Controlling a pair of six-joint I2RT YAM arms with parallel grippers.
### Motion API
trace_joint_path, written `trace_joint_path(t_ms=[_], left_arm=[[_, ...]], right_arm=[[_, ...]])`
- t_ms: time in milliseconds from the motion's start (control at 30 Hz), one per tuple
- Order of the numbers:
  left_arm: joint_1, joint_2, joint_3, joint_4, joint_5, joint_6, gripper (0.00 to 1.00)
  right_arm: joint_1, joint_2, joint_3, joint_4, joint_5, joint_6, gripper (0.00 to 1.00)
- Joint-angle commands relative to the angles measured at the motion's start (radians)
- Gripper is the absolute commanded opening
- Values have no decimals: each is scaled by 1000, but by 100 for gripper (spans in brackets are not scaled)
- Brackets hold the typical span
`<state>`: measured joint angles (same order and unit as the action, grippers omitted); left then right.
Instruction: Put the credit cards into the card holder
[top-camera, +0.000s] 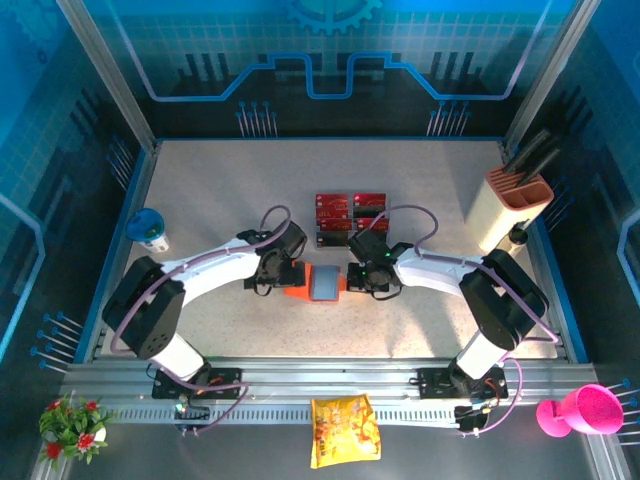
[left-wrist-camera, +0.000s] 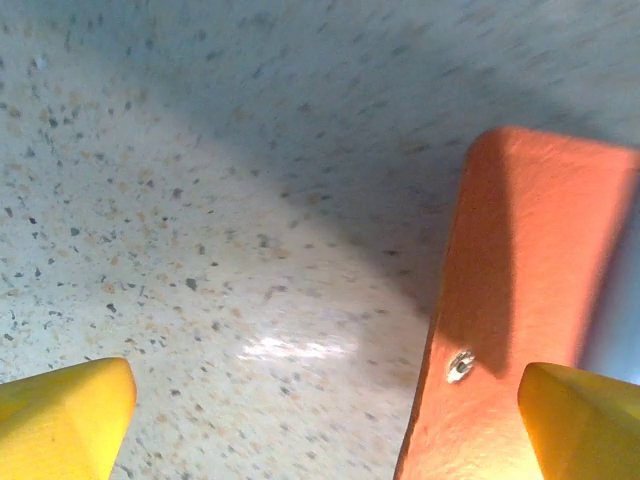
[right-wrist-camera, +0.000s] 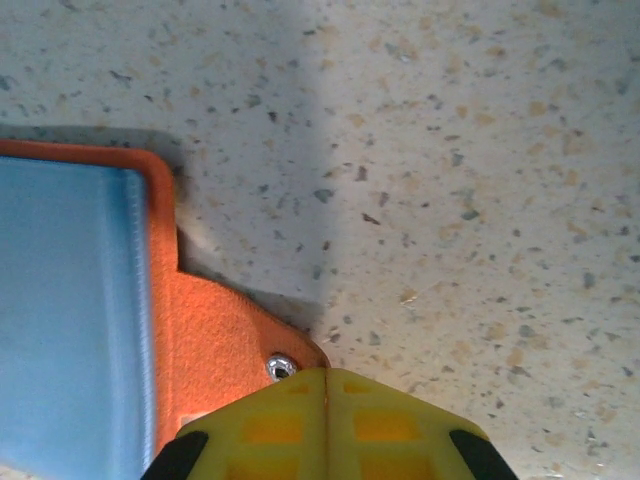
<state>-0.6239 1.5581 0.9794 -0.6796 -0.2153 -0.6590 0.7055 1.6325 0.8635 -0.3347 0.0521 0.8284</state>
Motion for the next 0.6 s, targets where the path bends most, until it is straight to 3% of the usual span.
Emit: trace_joint_path(t_ms=[0,167,400,567], left_arm=[[-7,-74,95,-23,81,-46,99],[-6,-108,184,39,207,-94,99],[-7,-47,211,270,467,-229,99],[-6,6,156,385,519,-283,99]], right_arm=[[-11,-36,-6,21,-36,-12,0],[-10,-50,-6,28,-49,-3,0],[-11,-54,-3,36,-52,5,0],[-11,-52,-8,43,-58,12,0]])
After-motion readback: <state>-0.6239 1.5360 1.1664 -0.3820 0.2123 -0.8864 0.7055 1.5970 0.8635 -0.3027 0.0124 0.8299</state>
